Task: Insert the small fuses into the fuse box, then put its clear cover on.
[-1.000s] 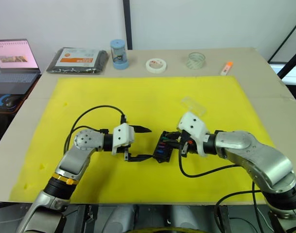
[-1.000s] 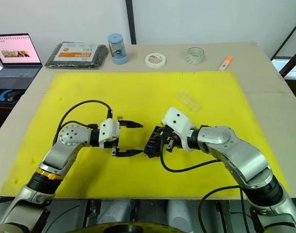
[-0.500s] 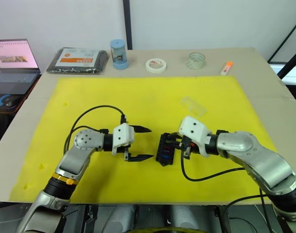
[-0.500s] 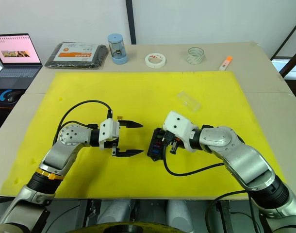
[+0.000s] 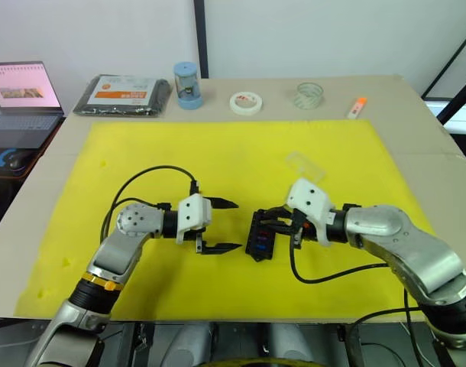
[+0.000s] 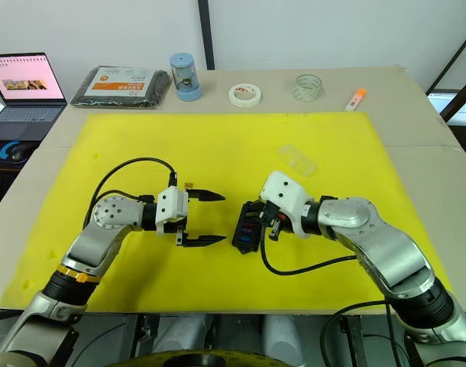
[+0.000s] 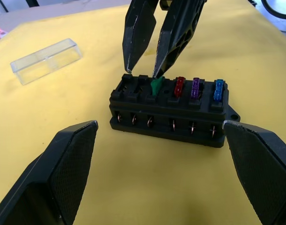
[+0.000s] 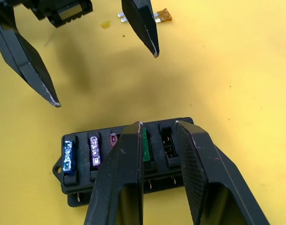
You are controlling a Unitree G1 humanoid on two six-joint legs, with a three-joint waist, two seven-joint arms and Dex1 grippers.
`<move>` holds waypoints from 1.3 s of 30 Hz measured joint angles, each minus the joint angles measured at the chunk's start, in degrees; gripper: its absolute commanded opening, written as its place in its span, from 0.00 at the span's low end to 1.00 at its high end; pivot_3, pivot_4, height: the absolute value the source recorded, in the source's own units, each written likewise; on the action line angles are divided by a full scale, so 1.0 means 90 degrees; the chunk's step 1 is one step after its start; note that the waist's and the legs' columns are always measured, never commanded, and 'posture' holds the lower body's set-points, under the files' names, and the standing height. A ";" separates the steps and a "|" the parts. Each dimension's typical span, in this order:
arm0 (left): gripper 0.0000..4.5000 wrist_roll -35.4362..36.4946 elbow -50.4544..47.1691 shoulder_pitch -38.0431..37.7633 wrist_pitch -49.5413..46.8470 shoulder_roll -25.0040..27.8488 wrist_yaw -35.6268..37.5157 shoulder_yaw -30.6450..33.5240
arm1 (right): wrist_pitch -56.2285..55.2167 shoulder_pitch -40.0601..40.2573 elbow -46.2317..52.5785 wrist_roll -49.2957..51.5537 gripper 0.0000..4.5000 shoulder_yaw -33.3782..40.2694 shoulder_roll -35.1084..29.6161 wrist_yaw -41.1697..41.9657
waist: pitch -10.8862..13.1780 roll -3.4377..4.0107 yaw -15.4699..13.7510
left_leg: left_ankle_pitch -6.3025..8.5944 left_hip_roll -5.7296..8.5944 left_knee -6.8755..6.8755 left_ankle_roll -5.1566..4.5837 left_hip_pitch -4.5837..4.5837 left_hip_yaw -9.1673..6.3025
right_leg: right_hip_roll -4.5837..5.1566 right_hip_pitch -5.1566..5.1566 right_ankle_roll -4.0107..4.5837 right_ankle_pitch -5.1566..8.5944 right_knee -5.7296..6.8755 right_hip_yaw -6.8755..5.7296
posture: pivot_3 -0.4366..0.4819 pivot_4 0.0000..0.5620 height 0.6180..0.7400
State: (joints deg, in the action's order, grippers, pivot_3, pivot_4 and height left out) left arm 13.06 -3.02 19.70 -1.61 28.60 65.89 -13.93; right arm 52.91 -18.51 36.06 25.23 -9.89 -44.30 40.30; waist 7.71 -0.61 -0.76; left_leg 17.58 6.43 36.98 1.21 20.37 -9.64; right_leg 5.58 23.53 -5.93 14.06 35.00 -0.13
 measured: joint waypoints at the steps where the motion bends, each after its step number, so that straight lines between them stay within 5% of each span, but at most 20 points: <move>1: 1.00 0.0000 0.0013 0.0024 0.0000 -0.0002 -0.0001 0.0000 | 0.0047 0.0000 0.0009 0.0045 0.27 0.0021 0.0001 0.0000 | 0.0000 0.0000 0.0000 | 0.0000 0.0000 0.0000 0.0000 0.0000 0.0000 | 0.0000 0.0000 0.0000 0.0000 0.0000 0.0000 | 0.48 0.27 1.00; 5: 1.00 -0.0002 0.0023 0.0036 0.0005 -0.0007 -0.0014 0.0000 | 0.0151 -0.0005 0.0042 0.0123 0.27 0.0152 -0.0001 -0.0001 | 0.0000 0.0000 0.0000 | 0.0000 0.0000 0.0000 0.0000 0.0000 0.0000 | 0.0000 0.0000 0.0000 0.0000 0.0000 0.0000 | 0.48 0.27 1.00; 10: 1.00 -0.0001 0.0022 0.0034 0.0004 -0.0018 -0.0064 -0.0001 | 0.0218 -0.0009 0.0044 0.0267 0.01 0.0259 -0.0059 0.0045 | 0.0000 0.0000 0.0000 | 0.0000 0.0000 0.0000 0.0000 0.0000 0.0000 | 0.0000 0.0000 0.0000 0.0000 0.0000 0.0000 | 0.48 0.27 1.00; 39: 1.00 0.0000 -0.0068 -0.0107 -0.0019 0.0026 -0.0077 -0.0004 | -0.0129 0.0003 -0.0171 -0.0088 0.01 -0.0312 0.0033 -0.0061 | 0.0000 0.0000 0.0002 | 0.0000 0.0000 0.0000 0.0000 -0.0001 0.0000 | 0.0000 0.0000 0.0000 0.0000 0.0001 0.0000 | 0.48 0.27 1.00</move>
State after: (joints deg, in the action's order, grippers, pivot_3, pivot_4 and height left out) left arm 13.05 -3.63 18.73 -1.78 28.84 65.20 -13.96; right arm 51.74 -18.48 34.53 24.44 -12.70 -44.00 39.76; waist 7.71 -0.62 -0.74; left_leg 17.58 6.43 36.99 1.21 20.36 -9.63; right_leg 5.58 23.53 -5.93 14.06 35.01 -0.13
